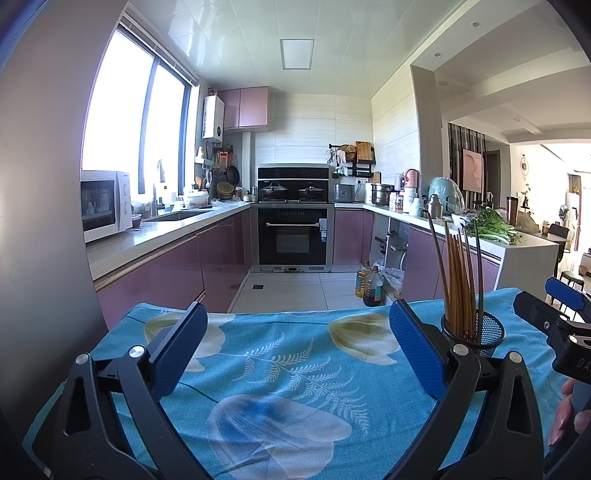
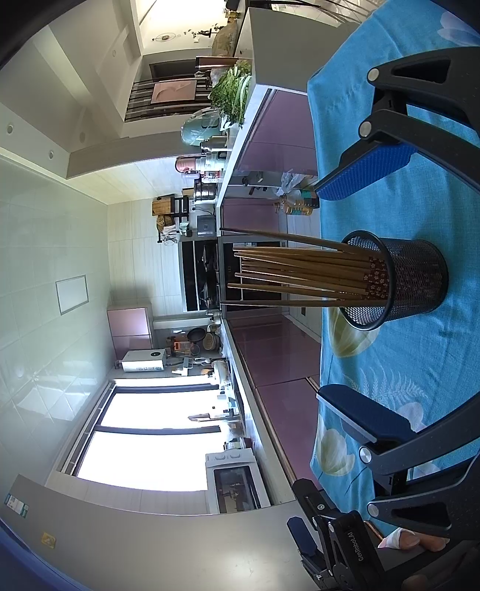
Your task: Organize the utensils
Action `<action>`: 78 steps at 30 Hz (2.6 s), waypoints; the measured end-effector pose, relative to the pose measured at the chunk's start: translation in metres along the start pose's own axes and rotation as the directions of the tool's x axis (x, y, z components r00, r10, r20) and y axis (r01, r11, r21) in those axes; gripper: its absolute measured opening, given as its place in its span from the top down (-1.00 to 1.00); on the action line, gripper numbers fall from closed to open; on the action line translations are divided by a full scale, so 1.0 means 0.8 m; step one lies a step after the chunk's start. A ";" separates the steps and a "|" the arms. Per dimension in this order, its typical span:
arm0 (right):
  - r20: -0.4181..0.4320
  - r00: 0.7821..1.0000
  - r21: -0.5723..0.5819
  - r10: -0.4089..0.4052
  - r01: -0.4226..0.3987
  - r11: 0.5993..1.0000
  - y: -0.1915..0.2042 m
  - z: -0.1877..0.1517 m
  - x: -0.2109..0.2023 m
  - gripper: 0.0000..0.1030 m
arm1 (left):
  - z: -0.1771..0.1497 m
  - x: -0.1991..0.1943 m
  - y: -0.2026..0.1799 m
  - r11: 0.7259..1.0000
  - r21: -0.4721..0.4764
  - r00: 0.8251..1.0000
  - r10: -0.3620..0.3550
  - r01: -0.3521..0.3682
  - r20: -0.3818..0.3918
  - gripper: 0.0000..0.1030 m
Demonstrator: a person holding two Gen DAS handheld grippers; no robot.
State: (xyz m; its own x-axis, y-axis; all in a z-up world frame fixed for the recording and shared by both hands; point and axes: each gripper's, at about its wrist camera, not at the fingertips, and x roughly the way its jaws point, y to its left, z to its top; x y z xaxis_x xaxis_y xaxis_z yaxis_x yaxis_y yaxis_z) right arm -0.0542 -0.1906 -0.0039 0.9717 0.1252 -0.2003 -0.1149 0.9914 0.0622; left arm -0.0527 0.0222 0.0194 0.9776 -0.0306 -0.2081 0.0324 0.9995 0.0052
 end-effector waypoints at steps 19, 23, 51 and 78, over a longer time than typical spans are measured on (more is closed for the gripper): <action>0.001 1.000 0.002 -0.002 0.002 1.000 0.001 0.000 0.000 -0.88 | 0.000 0.001 -0.001 1.000 0.001 1.000 0.000 0.000 -0.003 -0.89; 0.001 1.000 0.002 -0.001 0.001 1.000 0.002 0.001 0.000 -0.88 | 0.000 0.001 -0.001 1.000 0.001 1.000 0.000 0.000 -0.004 -0.89; -0.003 1.000 0.009 -0.004 0.004 1.000 0.002 -0.001 0.002 -0.88 | -0.001 0.001 -0.004 1.000 0.003 1.000 -0.003 0.003 -0.010 -0.89; -0.175 0.980 0.018 -0.099 0.104 0.994 -0.065 -0.020 0.029 -0.88 | -0.014 0.043 0.017 1.000 0.009 0.983 0.000 0.002 -0.182 -0.89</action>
